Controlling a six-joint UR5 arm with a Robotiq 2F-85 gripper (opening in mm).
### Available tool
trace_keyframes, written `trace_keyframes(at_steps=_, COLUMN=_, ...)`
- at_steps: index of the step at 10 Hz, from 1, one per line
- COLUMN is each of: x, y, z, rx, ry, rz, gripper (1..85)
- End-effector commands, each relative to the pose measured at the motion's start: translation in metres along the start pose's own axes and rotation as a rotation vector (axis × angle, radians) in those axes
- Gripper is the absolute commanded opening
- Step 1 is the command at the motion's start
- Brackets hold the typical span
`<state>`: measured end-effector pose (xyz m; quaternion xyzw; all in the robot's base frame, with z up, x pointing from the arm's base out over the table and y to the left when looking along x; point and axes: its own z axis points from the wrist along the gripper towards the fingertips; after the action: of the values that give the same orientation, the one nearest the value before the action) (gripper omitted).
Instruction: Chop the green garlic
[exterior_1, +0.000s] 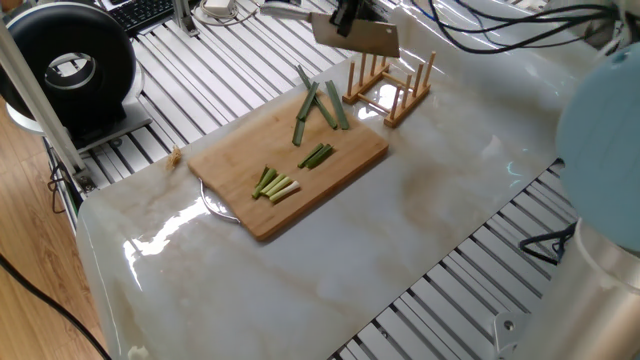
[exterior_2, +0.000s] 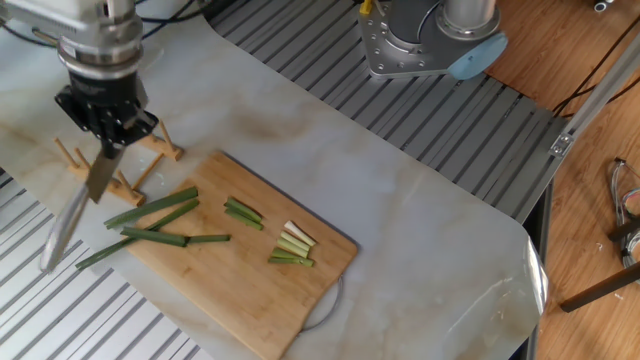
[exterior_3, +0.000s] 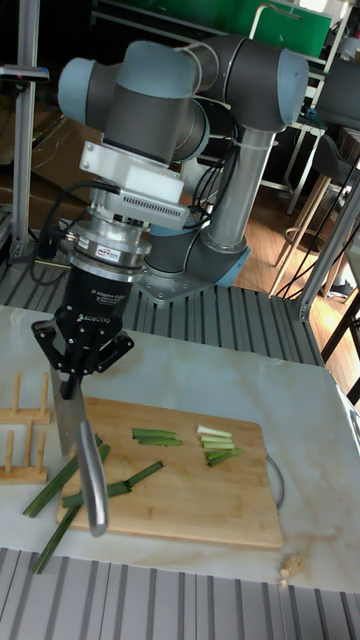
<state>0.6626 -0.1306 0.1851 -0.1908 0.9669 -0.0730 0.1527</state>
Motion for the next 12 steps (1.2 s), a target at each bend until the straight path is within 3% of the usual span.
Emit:
trace_keyframes(at_steps=1, x=0.011, y=-0.011, z=-0.002, rx=0.021, ry=-0.010, rz=0.059, gripper=1.3)
trace_keyframes(at_steps=2, x=0.016, y=-0.012, z=-0.002, rx=0.023, ry=0.011, rz=0.118, gripper=1.3)
trace_keyframes(at_steps=4, x=0.008, y=-0.002, z=-0.002, rx=-0.016, ry=-0.018, rz=0.199, gripper=1.3)
trace_keyframes(at_steps=6, x=0.002, y=-0.006, z=-0.003, rx=-0.011, ry=-0.048, rz=0.162, gripper=1.3)
trace_keyframes(at_steps=9, x=0.009, y=-0.019, z=-0.001, rx=-0.011, ry=-0.089, rz=0.140, gripper=1.3)
trace_keyframes(at_steps=12, x=0.023, y=-0.024, z=0.006, rx=-0.019, ry=-0.082, rz=0.145, gripper=1.3)
